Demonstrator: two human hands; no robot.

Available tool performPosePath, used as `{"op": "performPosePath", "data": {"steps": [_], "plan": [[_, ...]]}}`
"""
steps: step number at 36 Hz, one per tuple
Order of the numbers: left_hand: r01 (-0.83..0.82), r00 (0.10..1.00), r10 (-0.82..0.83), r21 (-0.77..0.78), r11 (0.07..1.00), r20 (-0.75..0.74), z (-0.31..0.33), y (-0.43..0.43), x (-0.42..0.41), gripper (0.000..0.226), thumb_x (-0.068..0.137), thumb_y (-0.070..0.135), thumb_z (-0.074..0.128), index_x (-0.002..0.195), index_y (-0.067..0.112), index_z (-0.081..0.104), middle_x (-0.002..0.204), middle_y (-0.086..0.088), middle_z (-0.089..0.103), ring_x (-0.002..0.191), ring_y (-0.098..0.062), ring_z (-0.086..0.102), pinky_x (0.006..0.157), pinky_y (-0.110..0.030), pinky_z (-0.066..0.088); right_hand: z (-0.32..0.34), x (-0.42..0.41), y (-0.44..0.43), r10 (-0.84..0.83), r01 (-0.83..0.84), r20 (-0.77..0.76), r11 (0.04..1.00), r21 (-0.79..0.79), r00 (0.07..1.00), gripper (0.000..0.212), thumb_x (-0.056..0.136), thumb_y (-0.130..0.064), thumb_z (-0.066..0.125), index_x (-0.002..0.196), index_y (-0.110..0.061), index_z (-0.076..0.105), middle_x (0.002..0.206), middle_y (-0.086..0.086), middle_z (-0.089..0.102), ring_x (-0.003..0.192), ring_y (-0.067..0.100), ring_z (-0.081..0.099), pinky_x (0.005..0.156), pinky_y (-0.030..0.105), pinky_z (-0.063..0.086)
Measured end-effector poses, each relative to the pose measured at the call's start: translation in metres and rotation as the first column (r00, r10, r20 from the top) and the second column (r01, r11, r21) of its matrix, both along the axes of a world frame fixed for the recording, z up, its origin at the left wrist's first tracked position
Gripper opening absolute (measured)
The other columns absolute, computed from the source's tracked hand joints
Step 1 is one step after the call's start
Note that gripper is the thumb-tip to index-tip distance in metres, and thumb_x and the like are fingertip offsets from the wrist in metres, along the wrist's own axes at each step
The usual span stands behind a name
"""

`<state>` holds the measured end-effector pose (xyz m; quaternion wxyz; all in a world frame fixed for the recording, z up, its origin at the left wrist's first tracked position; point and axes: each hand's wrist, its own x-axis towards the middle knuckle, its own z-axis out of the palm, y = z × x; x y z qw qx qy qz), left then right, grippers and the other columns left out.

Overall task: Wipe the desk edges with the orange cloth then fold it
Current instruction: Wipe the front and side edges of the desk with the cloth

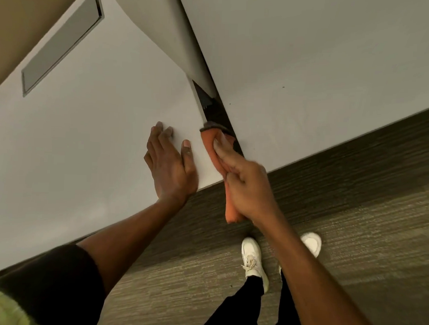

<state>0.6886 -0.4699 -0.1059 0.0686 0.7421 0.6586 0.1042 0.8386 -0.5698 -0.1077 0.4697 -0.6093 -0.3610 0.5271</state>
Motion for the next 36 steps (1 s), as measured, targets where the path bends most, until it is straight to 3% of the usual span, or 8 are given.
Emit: {"op": "performPosePath", "data": {"steps": [4, 8, 10, 14, 19, 24, 29, 36], "plan": [[0.006, 1.0, -0.006, 0.01, 1.0, 0.004, -0.002, 0.001, -0.003, 0.05, 0.112, 0.035, 0.048, 0.155, 0.01, 0.044, 0.173, -0.01, 0.034, 0.162, -0.029, 0.028, 0.13, -0.054, 0.025, 0.008, -0.014, -0.035, -0.039, 0.041, -0.027, 0.998, 0.051, 0.999, 0.077, 0.096, 0.017, 0.053, 0.157, -0.029, 0.043, 0.168, -0.013, 0.033, 0.153, 0.011, 0.039, 0.119, 0.042, 0.047], [0.0, 1.0, 0.0, 0.015, 1.0, 0.003, -0.007, 0.003, -0.005, 0.051, 0.111, 0.039, 0.046, 0.155, 0.014, 0.042, 0.173, -0.008, 0.033, 0.163, -0.027, 0.027, 0.131, -0.054, 0.025, 0.01, -0.007, -0.004, 0.007, -0.011, 0.069, 0.999, 0.052, 0.998, 0.076, 0.096, 0.016, 0.052, 0.158, -0.027, 0.041, 0.17, -0.009, 0.029, 0.157, 0.013, 0.031, 0.126, 0.039, 0.038], [0.002, 1.0, -0.002, 0.023, 1.0, 0.003, -0.008, 0.004, -0.006, 0.051, 0.111, 0.041, 0.044, 0.155, 0.016, 0.041, 0.174, -0.007, 0.032, 0.163, -0.027, 0.027, 0.131, -0.054, 0.026, 0.012, 0.002, 0.027, 0.062, -0.072, 0.147, 0.995, 0.065, 0.987, 0.074, 0.099, 0.011, 0.053, 0.159, -0.028, 0.039, 0.17, -0.003, 0.032, 0.151, 0.019, 0.043, 0.121, 0.037, 0.044], [0.01, 1.0, -0.01, 0.03, 0.999, -0.002, -0.009, 0.005, -0.008, 0.052, 0.111, 0.044, 0.042, 0.155, 0.017, 0.04, 0.174, -0.006, 0.031, 0.162, -0.026, 0.027, 0.131, -0.053, 0.025, 0.009, 0.015, 0.092, 0.109, -0.15, 0.308, 0.982, 0.116, 0.945, 0.066, 0.102, 0.004, 0.051, 0.159, -0.027, 0.041, 0.157, 0.008, 0.053, 0.118, 0.027, 0.067, 0.088, 0.027, 0.053], [0.013, 1.0, -0.012, 0.021, 1.0, -0.017, -0.01, 0.004, -0.007, 0.053, 0.11, 0.046, 0.042, 0.155, 0.018, 0.039, 0.174, -0.006, 0.031, 0.163, -0.027, 0.027, 0.131, -0.054, 0.025, 0.005, 0.017, 0.123, 0.077, -0.1, 0.247, 0.991, 0.085, 0.966, 0.063, 0.102, 0.006, 0.046, 0.157, -0.025, 0.045, 0.158, 0.01, 0.053, 0.133, 0.033, 0.059, 0.11, 0.044, 0.053], [0.006, 1.0, -0.006, 0.022, 1.0, -0.018, -0.009, 0.003, -0.007, 0.053, 0.109, 0.045, 0.041, 0.154, 0.016, 0.041, 0.173, -0.007, 0.032, 0.162, -0.028, 0.027, 0.131, -0.054, 0.025, 0.004, 0.007, 0.093, 0.024, -0.031, 0.183, 0.999, 0.034, 0.983, 0.069, 0.103, 0.006, 0.045, 0.162, -0.027, 0.034, 0.158, 0.005, 0.051, 0.107, 0.016, 0.062, 0.099, 0.035, 0.057], [0.008, 1.0, -0.008, 0.019, 1.0, -0.003, -0.009, 0.005, -0.006, 0.052, 0.108, 0.044, 0.043, 0.152, 0.016, 0.042, 0.173, -0.008, 0.033, 0.162, -0.028, 0.027, 0.13, -0.054, 0.025, 0.008, -0.006, 0.026, 0.0, -0.004, 0.144, 1.0, 0.029, 0.99, 0.076, 0.1, 0.01, 0.051, 0.161, -0.032, 0.036, 0.17, -0.009, 0.031, 0.151, 0.016, 0.042, 0.124, 0.036, 0.038], [0.016, 1.0, -0.016, 0.002, 1.0, 0.0, -0.006, 0.004, -0.006, 0.055, 0.107, 0.045, 0.042, 0.153, 0.014, 0.042, 0.173, -0.01, 0.032, 0.162, -0.03, 0.027, 0.13, -0.054, 0.025, 0.009, -0.033, -0.033, 0.058, -0.098, 0.404, 0.992, 0.078, 0.913, 0.078, 0.093, -0.001, 0.044, 0.165, -0.022, 0.024, 0.177, -0.002, 0.012, 0.164, 0.018, 0.007, 0.129, 0.047, 0.03]]}}
